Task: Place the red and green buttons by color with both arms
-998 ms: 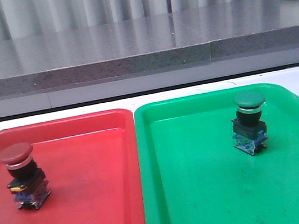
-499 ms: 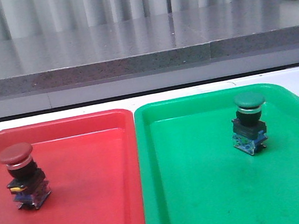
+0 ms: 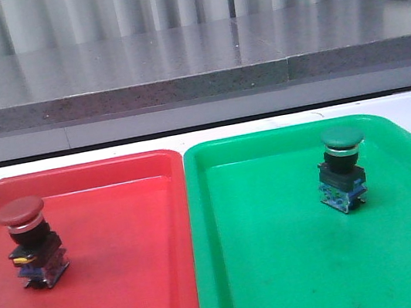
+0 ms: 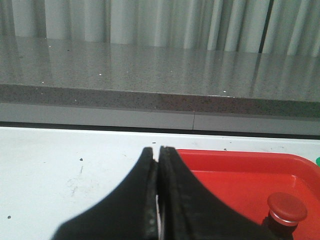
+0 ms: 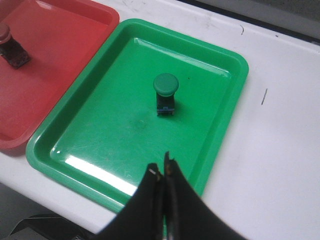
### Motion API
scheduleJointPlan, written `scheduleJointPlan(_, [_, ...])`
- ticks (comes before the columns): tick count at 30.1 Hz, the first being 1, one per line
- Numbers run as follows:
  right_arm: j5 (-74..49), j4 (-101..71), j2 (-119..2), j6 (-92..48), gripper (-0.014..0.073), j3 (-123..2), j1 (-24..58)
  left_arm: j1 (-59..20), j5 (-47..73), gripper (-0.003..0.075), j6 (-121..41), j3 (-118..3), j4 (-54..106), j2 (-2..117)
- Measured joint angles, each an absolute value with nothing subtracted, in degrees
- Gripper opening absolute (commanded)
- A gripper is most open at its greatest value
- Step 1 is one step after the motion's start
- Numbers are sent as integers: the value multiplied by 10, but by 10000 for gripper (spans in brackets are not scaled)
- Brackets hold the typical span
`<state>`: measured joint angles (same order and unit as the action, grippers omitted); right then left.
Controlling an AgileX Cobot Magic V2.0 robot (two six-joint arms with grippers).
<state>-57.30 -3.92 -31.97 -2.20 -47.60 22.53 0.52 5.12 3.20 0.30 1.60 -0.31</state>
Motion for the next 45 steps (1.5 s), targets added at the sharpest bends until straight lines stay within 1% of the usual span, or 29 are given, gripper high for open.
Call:
scheduleJointPlan(16, [-573, -39, -320, -22, -108, -476, 225, 5, 51, -20, 32, 3, 13, -3])
scheduleJointPlan(25, [-573, -39, -320, -22, -108, -476, 225, -16, 51, -20, 31, 3, 13, -3])
scheduleJointPlan(45, [-573, -39, -320, -22, -108, -476, 225, -8, 51, -20, 31, 3, 12, -3])
